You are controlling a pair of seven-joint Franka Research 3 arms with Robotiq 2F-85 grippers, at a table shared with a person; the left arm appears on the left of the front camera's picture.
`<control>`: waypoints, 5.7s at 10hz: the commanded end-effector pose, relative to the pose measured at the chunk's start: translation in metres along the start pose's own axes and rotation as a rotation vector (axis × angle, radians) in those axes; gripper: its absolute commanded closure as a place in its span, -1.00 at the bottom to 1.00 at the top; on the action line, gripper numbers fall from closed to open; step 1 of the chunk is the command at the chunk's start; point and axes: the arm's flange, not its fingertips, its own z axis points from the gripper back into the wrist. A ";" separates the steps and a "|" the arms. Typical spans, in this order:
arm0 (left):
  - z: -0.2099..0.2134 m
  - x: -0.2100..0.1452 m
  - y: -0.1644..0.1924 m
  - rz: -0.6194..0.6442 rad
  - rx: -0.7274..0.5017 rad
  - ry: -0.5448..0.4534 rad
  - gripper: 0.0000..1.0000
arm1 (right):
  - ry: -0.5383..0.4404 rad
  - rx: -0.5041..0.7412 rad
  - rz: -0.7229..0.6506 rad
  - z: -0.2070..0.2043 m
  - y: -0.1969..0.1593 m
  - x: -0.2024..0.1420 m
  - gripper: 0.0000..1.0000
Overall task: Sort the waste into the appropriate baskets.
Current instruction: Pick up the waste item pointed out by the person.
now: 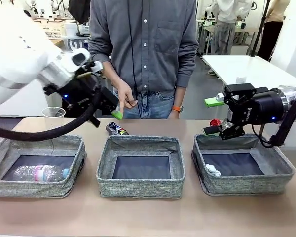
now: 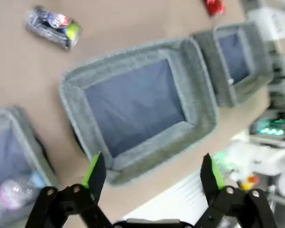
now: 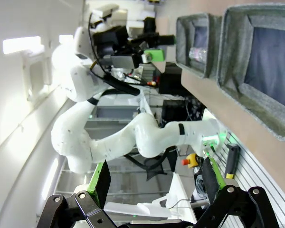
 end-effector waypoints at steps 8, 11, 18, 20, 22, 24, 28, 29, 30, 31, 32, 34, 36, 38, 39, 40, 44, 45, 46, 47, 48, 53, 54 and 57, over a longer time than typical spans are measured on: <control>-0.017 0.079 0.024 -0.649 0.115 0.227 -1.00 | -0.009 0.024 -0.013 -0.001 0.004 0.001 -1.00; -0.021 0.116 0.048 -0.948 0.040 0.277 -1.00 | -0.009 0.024 -0.013 -0.001 0.004 0.001 -1.00; -0.037 0.124 0.041 -1.029 0.032 0.263 -1.00 | -0.009 0.024 -0.013 -0.001 0.004 0.001 -1.00; -0.051 0.145 0.060 -1.494 -0.008 0.338 -1.00 | -0.009 0.024 -0.013 -0.001 0.004 0.001 -1.00; -0.067 0.147 0.082 -1.756 0.024 0.606 -1.00 | -0.009 0.024 -0.013 -0.001 0.004 0.001 -1.00; -0.065 0.138 0.088 -1.863 0.089 0.583 -1.00 | -0.009 0.024 -0.013 -0.001 0.004 0.001 -1.00; -0.074 0.145 0.089 -1.845 0.046 0.622 -1.00 | -0.009 0.024 -0.013 -0.001 0.004 0.001 -1.00; -0.075 0.145 0.081 -1.869 0.052 0.533 -1.00 | -0.009 0.024 -0.013 -0.001 0.004 0.001 -1.00; -0.090 0.150 0.087 -1.878 0.109 0.501 -1.00 | -0.009 0.024 -0.013 -0.001 0.004 0.001 -1.00; -0.106 0.156 0.089 -1.927 0.100 0.484 -1.00 | -0.009 0.024 -0.013 -0.001 0.004 0.001 -1.00; -0.119 0.161 0.093 -1.946 0.082 0.498 -1.00 | -0.009 0.024 -0.013 -0.001 0.004 0.001 -1.00; -0.139 0.164 0.100 -1.945 0.024 0.532 -1.00 | -0.009 0.024 -0.013 -0.001 0.004 0.001 -1.00; -0.167 0.159 0.112 -1.954 -0.029 0.535 -1.00 | -0.009 0.024 -0.013 -0.001 0.004 0.001 -1.00; -0.183 0.154 0.123 -1.936 -0.041 0.571 -1.00 | -0.009 0.024 -0.013 -0.001 0.004 0.001 -1.00; -0.189 0.151 0.131 -1.931 -0.020 0.578 -1.00 | -0.009 0.024 -0.013 -0.001 0.004 0.001 -1.00; -0.195 0.149 0.135 -1.943 -0.005 0.561 -1.00 | -0.009 0.024 -0.013 -0.001 0.004 0.001 -1.00; -0.205 0.147 0.140 -1.936 0.016 0.574 -1.00 | -0.009 0.024 -0.013 -0.001 0.004 0.001 -1.00; -0.206 0.147 0.141 -1.928 0.022 0.577 -1.00 | -0.009 0.024 -0.013 -0.001 0.004 0.001 -1.00; -0.207 0.146 0.141 -1.933 0.021 0.570 -1.00 | -0.009 0.024 -0.013 -0.001 0.004 0.001 -1.00; -0.211 0.146 0.141 -1.935 0.040 0.565 -1.00 | -0.009 0.024 -0.013 -0.001 0.004 0.001 -1.00; -0.215 0.147 0.140 -1.937 0.030 0.566 -1.00 | -0.009 0.024 -0.013 -0.001 0.004 0.001 -1.00; -0.219 0.149 0.139 -1.935 0.077 0.579 1.00 | -0.009 0.024 -0.013 -0.001 0.004 0.001 -1.00; -0.220 0.150 0.138 -1.936 0.078 0.593 1.00 | -0.009 0.024 -0.013 -0.001 0.004 0.001 -1.00; -0.219 0.150 0.139 -1.928 0.075 0.586 1.00 | -0.009 0.024 -0.013 -0.001 0.004 0.001 -1.00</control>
